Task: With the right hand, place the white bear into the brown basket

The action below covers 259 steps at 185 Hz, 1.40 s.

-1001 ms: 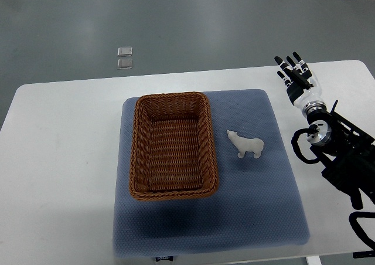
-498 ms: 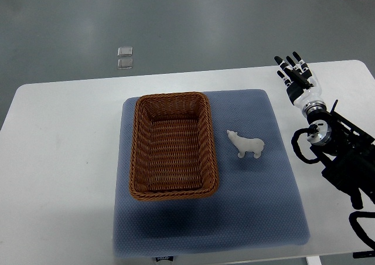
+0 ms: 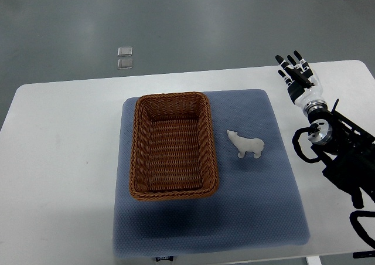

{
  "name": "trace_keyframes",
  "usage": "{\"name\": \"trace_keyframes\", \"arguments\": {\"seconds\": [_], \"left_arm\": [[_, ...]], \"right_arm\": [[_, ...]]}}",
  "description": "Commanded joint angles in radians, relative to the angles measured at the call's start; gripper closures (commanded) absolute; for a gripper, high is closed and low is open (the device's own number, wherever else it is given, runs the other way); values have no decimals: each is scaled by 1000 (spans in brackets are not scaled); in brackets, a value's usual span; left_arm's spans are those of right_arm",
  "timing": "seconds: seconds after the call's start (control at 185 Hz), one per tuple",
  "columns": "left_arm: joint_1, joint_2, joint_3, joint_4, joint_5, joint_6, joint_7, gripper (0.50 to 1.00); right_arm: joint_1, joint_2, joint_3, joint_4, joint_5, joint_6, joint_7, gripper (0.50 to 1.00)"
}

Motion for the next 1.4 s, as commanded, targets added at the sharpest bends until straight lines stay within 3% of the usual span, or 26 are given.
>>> {"name": "trace_keyframes", "arguments": {"seconds": [0.0,0.655,1.045,1.396], "left_arm": [[0,0,0,0,0,0,0,500],[0,0,0,0,0,0,0,500],[0,0,0,0,0,0,0,500],[0,0,0,0,0,0,0,500]], "right_arm": [[-3,-3,1,11,0,0,-2,576],[-8,-43,-16,54,0,-5,-2,576],[58,-195,-186,224,-28,-8,-14,576],[147,-298,-393,293,-215,9,-15,576]]}}
